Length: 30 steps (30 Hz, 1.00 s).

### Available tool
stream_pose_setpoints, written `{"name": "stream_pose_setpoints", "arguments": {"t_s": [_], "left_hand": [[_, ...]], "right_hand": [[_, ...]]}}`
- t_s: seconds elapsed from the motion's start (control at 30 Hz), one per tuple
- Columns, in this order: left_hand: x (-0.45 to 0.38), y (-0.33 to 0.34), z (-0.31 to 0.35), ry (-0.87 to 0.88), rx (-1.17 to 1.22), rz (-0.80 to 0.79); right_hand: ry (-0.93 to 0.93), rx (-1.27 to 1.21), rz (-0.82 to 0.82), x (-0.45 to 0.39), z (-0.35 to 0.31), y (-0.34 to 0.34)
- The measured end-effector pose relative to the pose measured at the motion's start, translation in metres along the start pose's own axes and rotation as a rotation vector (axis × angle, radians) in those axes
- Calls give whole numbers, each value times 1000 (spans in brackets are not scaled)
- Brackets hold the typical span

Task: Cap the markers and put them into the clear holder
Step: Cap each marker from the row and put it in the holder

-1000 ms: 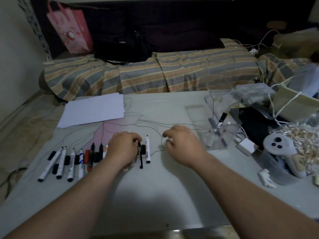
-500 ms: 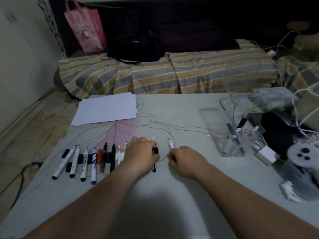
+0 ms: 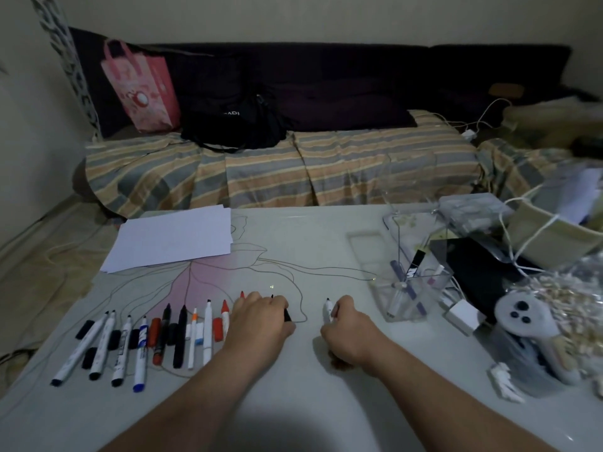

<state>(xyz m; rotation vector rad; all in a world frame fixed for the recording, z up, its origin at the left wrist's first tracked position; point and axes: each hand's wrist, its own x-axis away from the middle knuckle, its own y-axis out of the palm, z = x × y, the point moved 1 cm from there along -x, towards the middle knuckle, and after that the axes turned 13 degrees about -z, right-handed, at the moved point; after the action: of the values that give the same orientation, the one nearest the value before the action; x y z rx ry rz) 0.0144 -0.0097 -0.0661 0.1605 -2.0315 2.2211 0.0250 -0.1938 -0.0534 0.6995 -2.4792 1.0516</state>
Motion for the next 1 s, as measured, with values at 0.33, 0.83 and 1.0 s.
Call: {"name": "stream_pose_setpoints", "arguments": {"t_s": [0.33, 0.83, 1.0], "left_hand": [[12, -39, 19, -141, 1534, 12], [13, -42, 23, -181, 1927, -33], [15, -42, 24, -112, 1847, -22]], "right_hand": [[-144, -304, 86, 18, -8, -38], [-326, 385, 349, 42, -24, -39], [-324, 392, 366, 41, -24, -40]]}}
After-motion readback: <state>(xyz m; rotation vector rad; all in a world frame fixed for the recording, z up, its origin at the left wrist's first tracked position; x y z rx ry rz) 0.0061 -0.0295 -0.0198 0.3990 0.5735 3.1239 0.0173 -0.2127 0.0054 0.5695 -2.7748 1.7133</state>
